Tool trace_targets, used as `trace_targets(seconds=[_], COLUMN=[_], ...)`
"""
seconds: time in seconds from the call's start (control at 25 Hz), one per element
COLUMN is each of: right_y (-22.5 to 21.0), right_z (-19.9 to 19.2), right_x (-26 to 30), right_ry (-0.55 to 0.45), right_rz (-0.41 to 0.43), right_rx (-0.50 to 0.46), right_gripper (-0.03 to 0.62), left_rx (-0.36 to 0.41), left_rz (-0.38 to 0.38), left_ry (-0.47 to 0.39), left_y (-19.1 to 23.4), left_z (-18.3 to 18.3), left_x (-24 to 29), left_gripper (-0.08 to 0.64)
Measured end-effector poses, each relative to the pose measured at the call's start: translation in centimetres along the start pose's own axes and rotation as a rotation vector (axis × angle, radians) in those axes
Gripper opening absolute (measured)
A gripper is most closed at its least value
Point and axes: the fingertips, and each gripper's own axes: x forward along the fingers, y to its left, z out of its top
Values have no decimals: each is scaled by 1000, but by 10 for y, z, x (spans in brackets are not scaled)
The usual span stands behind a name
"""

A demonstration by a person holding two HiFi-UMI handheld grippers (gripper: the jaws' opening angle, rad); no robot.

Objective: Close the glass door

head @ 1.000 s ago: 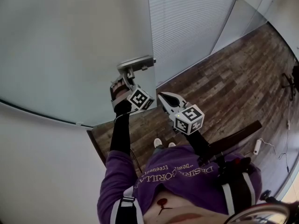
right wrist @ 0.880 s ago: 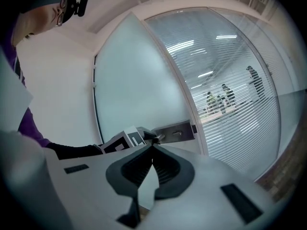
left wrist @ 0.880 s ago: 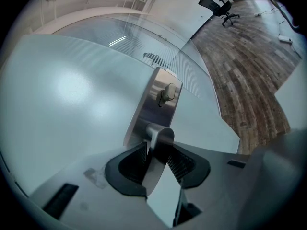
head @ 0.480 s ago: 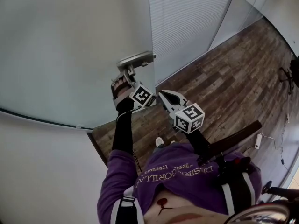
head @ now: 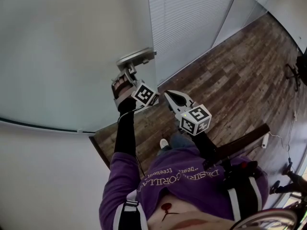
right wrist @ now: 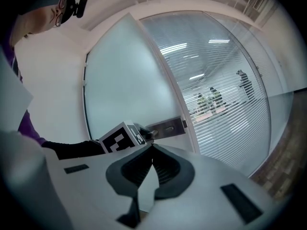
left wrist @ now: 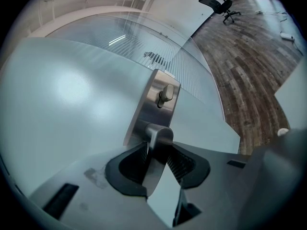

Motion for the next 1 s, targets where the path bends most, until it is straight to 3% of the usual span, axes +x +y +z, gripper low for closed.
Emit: trace_targets(seconds=[0.48,0.88,1.0], right_y=[-17,-41,-48], right_z=[18,27,29], right_x=[2,13,17], right_ry=[-16,12,18], right_rz=[87,135,146], right_rx=[-5,-21,-26], right_gripper=[-3,-3,-3], left_rx=[-81,-82,-77], left_rz=[-14,17,-8], left_ry=[12,63,93], left_y=[2,9,2], left_z=[6,-2,-9], left_x=[-2,18,27], left_gripper=[123,123,123])
